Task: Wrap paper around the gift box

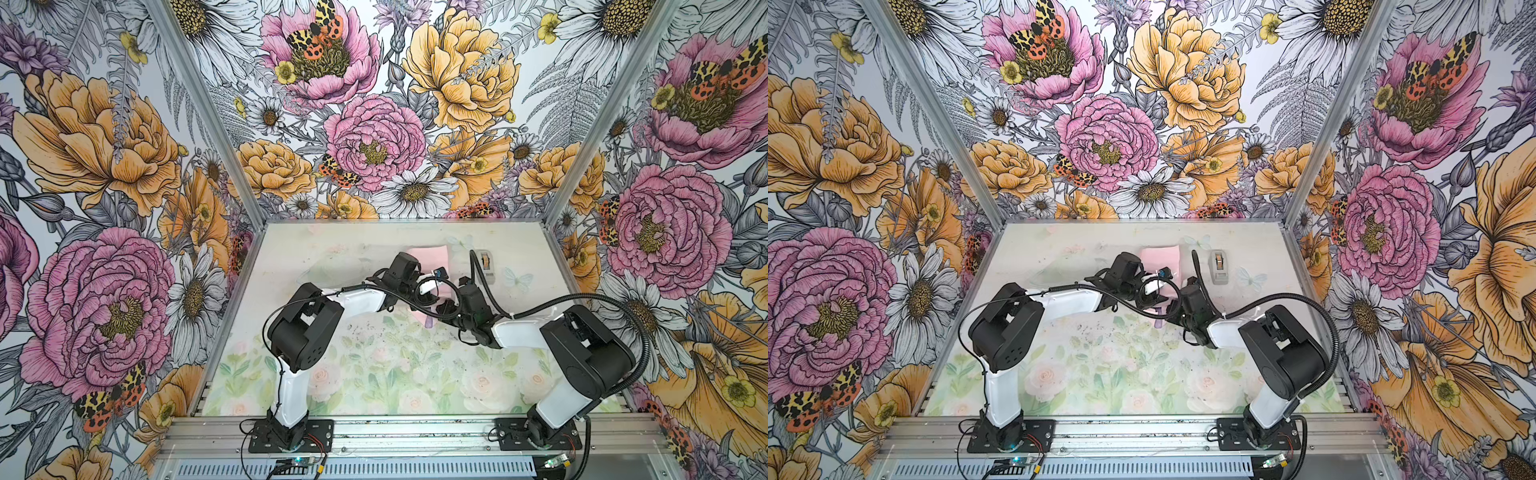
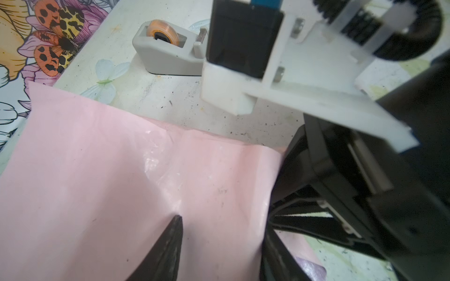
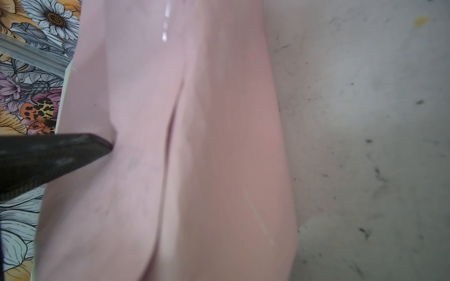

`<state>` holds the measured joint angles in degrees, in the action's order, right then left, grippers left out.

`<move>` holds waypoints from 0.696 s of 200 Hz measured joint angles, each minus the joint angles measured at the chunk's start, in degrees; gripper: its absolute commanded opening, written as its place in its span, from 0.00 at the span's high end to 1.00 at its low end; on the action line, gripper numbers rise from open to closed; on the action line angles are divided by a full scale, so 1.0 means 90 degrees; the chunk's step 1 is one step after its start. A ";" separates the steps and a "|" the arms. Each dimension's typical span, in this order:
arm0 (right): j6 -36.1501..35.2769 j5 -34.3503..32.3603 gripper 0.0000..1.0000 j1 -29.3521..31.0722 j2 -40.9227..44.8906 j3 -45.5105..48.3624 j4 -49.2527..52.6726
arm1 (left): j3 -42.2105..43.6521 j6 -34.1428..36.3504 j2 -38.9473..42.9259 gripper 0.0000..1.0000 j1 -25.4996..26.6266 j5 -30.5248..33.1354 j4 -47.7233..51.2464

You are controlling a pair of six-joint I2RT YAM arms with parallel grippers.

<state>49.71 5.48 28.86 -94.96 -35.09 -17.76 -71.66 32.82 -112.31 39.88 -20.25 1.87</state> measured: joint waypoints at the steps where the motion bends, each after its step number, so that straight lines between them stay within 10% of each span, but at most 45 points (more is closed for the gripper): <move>1: 0.0000 -0.0005 0.88 -0.0002 -0.0002 0.0000 0.0005 | 0.0000 0.0000 0.0000 0.51 0.0000 0.0002 0.0000; 80: -0.0019 -0.0039 0.77 -0.0007 -0.0049 -0.0044 0.0194 | -0.0002 -0.0121 0.0000 0.49 0.0000 0.0000 0.0000; 139: -0.0386 0.0092 0.55 -0.0403 0.2018 -0.0039 0.1542 | -0.0049 -0.0673 0.0219 0.32 -0.0061 0.0002 0.0226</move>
<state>46.24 6.31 25.23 -76.79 -35.44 -3.88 -72.10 26.76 -110.34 39.33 -20.23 3.90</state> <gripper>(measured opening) 0.419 0.670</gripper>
